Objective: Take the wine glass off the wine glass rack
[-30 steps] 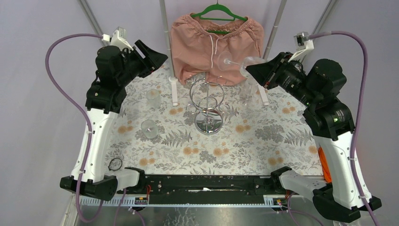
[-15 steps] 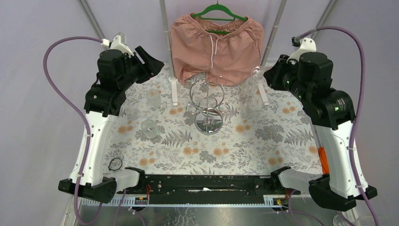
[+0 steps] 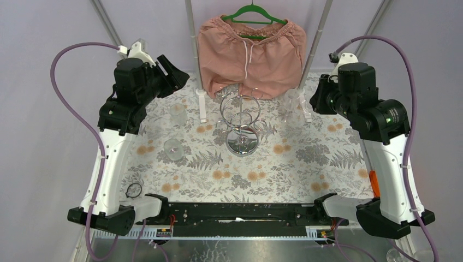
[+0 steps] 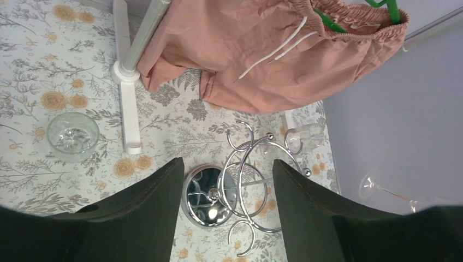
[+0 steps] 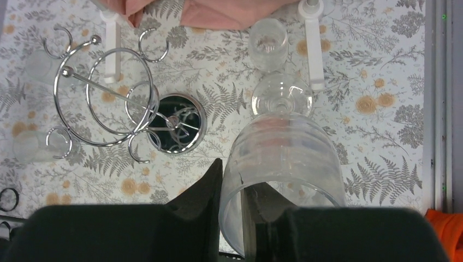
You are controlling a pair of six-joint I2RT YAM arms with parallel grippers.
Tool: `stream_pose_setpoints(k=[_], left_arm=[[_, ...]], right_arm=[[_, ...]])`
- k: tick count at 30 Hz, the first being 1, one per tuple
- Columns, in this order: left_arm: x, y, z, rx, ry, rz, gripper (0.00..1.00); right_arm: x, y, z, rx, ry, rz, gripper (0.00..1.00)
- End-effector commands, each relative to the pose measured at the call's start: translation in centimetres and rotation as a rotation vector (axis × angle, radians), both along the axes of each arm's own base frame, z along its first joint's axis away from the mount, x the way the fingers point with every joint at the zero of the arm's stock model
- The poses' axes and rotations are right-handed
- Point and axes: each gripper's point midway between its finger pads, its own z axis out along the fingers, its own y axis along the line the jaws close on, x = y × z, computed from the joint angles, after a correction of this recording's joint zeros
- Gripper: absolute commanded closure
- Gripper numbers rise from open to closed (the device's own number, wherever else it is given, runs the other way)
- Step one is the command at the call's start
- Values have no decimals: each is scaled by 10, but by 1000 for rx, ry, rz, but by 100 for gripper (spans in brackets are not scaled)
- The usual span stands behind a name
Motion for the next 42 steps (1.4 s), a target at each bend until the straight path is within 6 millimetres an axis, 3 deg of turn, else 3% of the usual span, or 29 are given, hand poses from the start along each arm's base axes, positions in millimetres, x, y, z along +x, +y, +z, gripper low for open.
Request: stream_pose_setpoints(k=[1,9,22,35,42], left_arm=[[-6,5,-4,44,8,10,32],[-5,8,-9,65,23,23,32],[-2,6,-11,67,30,20,32],[5,2,-24,82,63,18,32],[4,6,-23,95,54,36,32]], right_arm=[[-7,-1,-7,-39,30,38,100],[-18,3,-33,-56,118,84,100],[-21,10,-52,-61,176,121,100],[-17,46,-77,-176,219,196,100],[-17,45,-88,-201,236,191,100]])
